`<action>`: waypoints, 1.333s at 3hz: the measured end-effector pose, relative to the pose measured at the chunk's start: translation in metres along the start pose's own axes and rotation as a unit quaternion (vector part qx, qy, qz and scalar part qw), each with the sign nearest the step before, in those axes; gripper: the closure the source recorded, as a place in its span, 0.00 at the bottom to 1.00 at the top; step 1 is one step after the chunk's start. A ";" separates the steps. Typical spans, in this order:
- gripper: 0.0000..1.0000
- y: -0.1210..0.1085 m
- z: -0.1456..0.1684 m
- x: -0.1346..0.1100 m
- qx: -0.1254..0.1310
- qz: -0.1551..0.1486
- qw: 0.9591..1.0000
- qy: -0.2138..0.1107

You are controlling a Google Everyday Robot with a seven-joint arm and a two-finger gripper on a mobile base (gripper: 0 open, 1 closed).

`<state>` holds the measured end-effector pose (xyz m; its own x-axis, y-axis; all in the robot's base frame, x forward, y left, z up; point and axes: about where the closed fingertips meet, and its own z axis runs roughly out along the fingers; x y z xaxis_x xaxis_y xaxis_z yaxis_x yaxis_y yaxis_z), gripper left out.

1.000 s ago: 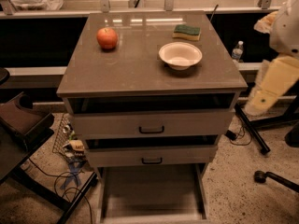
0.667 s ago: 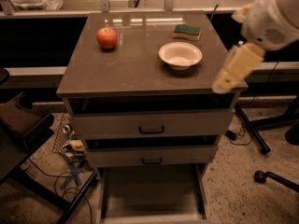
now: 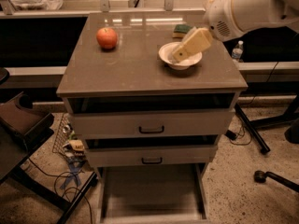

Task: Place apple into bottom drawer

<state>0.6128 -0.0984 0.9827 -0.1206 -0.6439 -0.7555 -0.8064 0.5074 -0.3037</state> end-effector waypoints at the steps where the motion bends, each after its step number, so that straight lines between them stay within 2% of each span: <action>1: 0.00 -0.018 0.009 -0.016 0.032 0.008 0.999 -0.035; 2: 0.00 -0.018 0.009 -0.016 0.032 0.008 0.999 -0.035; 3: 0.00 -0.019 0.044 -0.030 0.017 0.009 0.999 -0.049; 4: 0.00 -0.026 0.143 -0.067 -0.012 0.002 0.996 -0.088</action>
Offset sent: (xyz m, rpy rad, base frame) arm 0.0214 0.0072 0.0100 0.0613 -0.0598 -0.0320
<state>0.7241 0.0133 0.9581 -0.0229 -0.5298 -0.8478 -0.8203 0.4947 -0.2870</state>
